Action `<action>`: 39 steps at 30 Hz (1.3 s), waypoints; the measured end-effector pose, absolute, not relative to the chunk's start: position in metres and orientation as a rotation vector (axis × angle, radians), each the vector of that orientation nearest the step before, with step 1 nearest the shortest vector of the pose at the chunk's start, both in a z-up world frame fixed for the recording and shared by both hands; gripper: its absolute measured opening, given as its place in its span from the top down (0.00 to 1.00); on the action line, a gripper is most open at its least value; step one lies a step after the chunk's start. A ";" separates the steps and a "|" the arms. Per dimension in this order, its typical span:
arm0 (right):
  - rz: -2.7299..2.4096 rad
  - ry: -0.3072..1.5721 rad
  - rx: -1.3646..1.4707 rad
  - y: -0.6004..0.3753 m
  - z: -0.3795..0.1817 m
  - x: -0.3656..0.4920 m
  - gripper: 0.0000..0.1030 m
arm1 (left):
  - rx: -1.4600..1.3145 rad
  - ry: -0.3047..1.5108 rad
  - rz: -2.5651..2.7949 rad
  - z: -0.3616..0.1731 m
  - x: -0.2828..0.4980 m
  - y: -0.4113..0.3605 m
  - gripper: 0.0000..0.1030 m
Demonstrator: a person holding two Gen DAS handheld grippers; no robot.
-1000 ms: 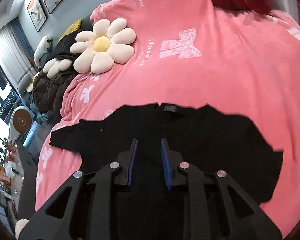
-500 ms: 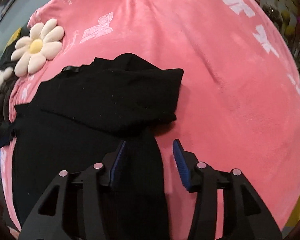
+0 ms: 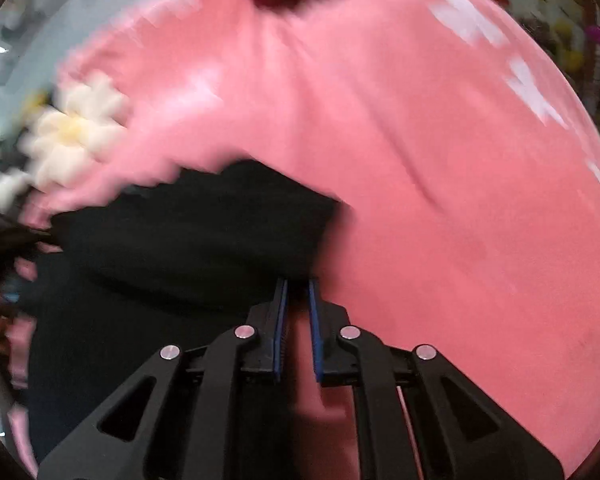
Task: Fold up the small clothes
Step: 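Lay the sleeve on the body, open the right tool and withdraw, then grasp the other sleeve with the left tool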
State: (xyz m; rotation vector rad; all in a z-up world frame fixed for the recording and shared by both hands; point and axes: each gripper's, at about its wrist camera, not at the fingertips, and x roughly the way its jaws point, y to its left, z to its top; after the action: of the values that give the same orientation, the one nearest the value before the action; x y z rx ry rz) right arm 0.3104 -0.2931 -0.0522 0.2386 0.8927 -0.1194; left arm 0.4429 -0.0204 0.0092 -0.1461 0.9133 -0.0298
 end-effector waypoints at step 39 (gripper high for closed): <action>0.031 0.940 0.183 -0.175 -0.033 0.155 0.51 | -0.823 0.880 0.260 -0.019 0.356 0.271 0.37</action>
State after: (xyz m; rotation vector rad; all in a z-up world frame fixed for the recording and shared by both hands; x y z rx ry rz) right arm 0.1554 -0.1751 -0.0329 0.1831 0.9405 0.0315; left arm 0.3559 0.2711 -0.0187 -0.8235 0.8804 0.2597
